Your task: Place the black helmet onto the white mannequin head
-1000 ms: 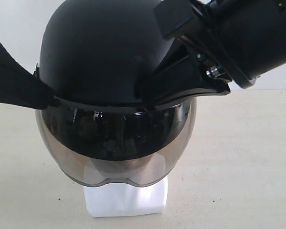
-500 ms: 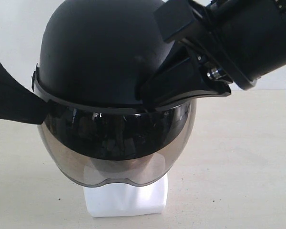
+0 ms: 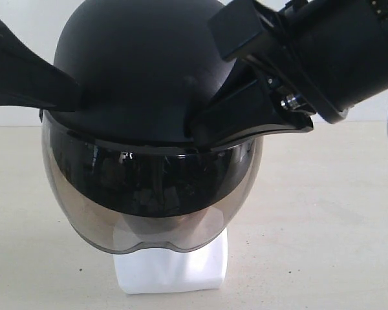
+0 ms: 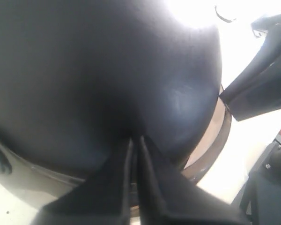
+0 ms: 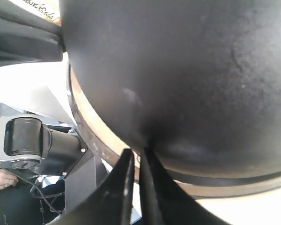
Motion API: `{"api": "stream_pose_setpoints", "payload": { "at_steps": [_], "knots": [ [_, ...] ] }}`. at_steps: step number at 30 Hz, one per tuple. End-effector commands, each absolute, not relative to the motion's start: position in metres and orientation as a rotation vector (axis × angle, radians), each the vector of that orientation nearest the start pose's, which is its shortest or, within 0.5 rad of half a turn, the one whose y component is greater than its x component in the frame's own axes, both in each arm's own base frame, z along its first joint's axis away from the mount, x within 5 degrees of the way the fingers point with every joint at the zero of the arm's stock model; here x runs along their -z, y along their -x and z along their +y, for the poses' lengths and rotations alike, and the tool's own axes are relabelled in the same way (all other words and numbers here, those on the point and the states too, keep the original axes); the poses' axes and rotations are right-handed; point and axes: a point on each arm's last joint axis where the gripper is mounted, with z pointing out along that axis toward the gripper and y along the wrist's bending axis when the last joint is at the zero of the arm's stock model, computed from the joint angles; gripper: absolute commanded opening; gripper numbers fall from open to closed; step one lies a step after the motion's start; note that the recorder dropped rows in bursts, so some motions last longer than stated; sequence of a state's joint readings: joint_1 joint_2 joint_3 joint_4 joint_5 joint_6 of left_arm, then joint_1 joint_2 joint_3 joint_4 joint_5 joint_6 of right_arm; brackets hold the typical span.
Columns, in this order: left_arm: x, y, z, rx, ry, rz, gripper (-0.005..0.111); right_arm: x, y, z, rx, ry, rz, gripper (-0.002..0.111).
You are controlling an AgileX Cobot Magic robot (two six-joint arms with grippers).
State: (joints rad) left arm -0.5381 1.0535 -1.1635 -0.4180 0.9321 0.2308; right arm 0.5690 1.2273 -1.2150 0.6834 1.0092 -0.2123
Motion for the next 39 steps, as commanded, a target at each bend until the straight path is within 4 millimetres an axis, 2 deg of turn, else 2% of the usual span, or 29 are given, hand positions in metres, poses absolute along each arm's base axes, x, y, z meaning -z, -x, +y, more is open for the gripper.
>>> {"api": "stream_pose_setpoints", "payload": {
  "at_steps": [1, 10, 22, 30, 39],
  "knots": [
    [-0.401, -0.157, -0.129, 0.665, -0.802, 2.188, 0.004, -0.376, -0.187, 0.171, -0.926, 0.73, 2.368, 0.006],
    [-0.386, -0.158, -0.13, 0.651, -0.822, 2.221, 0.004, -0.376, -0.187, 0.171, -0.926, 0.729, 2.367, 0.006],
    [-0.383, -0.156, -0.129, 0.652, -0.838, 2.248, 0.004, -0.376, -0.187, 0.17, -0.927, 0.73, 2.375, 0.006],
    [-0.37, -0.156, -0.13, 0.661, -0.835, 2.289, 0.004, -0.374, -0.187, 0.171, -0.928, 0.738, 2.388, 0.006],
    [-0.371, -0.155, -0.129, 0.662, -0.831, 2.279, 0.004, -0.377, -0.187, 0.17, -0.923, 0.726, 2.366, 0.006]
  ]
}}
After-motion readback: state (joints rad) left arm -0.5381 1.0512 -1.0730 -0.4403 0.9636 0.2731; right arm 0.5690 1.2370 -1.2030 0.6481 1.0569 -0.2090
